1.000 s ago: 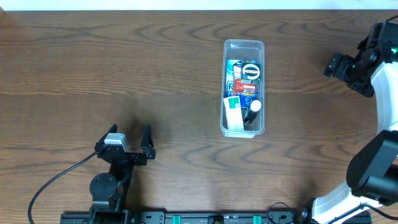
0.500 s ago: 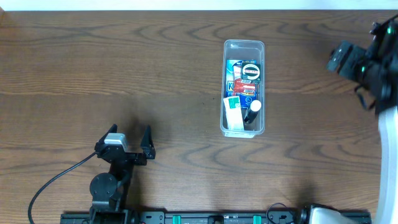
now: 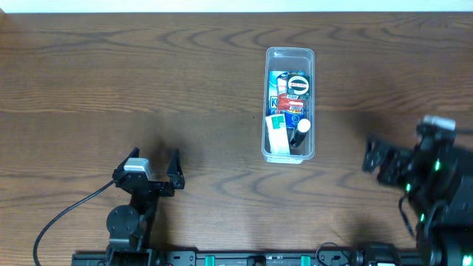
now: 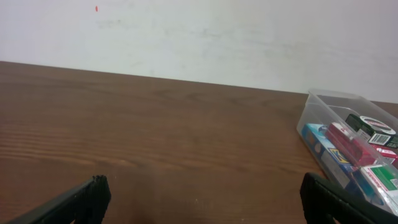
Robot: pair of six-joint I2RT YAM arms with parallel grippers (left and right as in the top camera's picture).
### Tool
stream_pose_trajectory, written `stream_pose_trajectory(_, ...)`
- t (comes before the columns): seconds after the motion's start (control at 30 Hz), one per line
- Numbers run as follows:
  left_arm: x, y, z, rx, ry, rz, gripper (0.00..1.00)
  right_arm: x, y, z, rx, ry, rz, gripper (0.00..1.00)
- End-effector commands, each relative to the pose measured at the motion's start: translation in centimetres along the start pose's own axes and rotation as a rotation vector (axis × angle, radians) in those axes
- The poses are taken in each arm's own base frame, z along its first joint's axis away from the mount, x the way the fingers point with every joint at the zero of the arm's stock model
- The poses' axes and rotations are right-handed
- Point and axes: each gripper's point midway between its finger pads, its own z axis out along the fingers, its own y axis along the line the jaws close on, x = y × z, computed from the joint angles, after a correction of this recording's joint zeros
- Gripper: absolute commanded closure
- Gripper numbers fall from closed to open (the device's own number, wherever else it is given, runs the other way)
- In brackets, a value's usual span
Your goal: Pack container
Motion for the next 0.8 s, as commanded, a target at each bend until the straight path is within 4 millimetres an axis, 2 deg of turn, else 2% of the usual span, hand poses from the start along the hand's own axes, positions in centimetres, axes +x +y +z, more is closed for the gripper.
stream_pose_trajectory(0.0,1.5,0.0,0.1,0.007,0.048,0.014,0.02,1.5,-1.3,0.0,0.041,-0.046,-0.011,0.01)
stream_pose_trajectory(0.1,1.5,0.0,0.1,0.007,0.048,0.014,0.02,2.3,-1.2,0.8,0.008,-0.131,-0.011,0.01)
stream_pose_trajectory(0.27,1.5,0.0,0.1,0.007,0.048,0.014,0.02,2.3,0.6,2.6,-0.130,-0.313,-0.033,0.01)
stream_pose_trajectory(0.5,1.5,0.0,0.1,0.007,0.048,0.014,0.02,3.9,2.3,5.0,-0.282,-0.493,-0.062,0.01)
stream_pose_trajectory(0.63,1.5,0.0,0.1,0.007,0.048,0.014,0.02,4.9,2.4,5.7,-0.308,-0.539,-0.060,0.01)
stream_pose_trajectory(0.77,1.5,0.0,0.1,0.007,0.048,0.014,0.02,5.1,1.7,6.0,-0.281,-0.584,-0.047,0.01)
